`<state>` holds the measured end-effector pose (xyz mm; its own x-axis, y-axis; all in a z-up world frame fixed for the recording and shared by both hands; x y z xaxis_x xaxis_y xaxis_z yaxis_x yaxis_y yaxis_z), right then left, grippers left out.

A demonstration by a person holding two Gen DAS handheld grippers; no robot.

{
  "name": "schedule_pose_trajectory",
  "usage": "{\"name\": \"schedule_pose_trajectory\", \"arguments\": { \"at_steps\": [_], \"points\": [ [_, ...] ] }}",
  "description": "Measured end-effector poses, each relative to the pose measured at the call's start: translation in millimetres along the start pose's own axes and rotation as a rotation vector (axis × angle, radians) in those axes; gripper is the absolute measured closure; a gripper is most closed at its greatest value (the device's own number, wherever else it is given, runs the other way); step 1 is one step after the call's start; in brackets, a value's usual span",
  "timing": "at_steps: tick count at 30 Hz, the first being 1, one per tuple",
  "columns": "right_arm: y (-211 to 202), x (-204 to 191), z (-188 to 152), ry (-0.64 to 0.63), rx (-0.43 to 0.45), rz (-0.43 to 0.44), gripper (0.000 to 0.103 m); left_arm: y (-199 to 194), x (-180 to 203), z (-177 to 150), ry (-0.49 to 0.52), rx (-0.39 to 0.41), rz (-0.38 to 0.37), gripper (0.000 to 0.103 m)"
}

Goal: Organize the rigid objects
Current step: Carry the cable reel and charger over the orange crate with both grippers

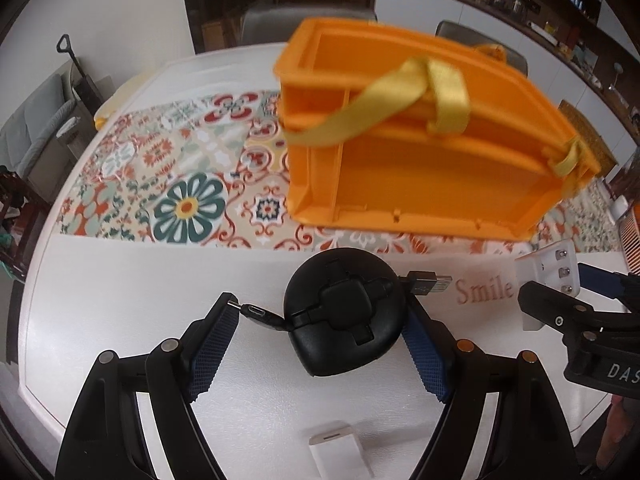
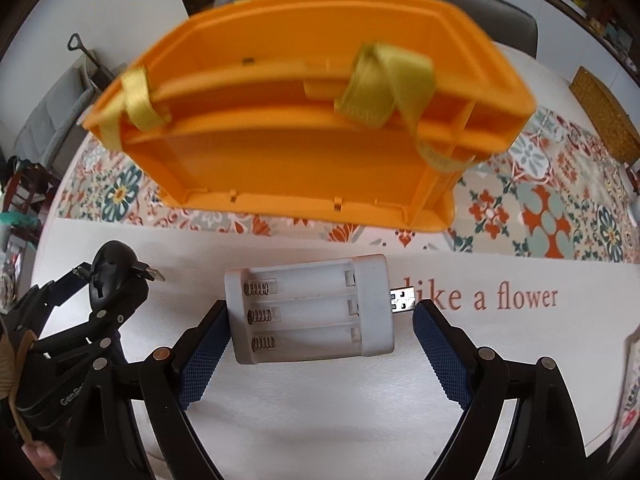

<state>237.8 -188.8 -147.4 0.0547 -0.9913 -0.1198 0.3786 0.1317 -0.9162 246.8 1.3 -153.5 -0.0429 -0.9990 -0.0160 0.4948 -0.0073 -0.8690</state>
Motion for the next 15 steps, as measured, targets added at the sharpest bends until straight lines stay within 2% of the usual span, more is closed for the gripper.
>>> {"name": "schedule_pose_trajectory", "arguments": {
  "at_steps": [15],
  "points": [
    [-65.4,-8.4,32.5,0.006,0.162,0.021,0.012,-61.2,4.0,42.0,-0.007,0.142,-0.046,0.022]
  ]
}}
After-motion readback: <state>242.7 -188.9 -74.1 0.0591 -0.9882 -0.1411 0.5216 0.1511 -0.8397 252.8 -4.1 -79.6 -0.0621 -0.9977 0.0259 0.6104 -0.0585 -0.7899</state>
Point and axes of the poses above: each gripper's, at about its wrist camera, not at the fingertips, and y roughly the way its jaws point, x to its right, z to its top, the point moved 5 cm from there along y, roughly the way its jaws point, and after that the axes turned 3 degrees about z, right-handed, at the moved point
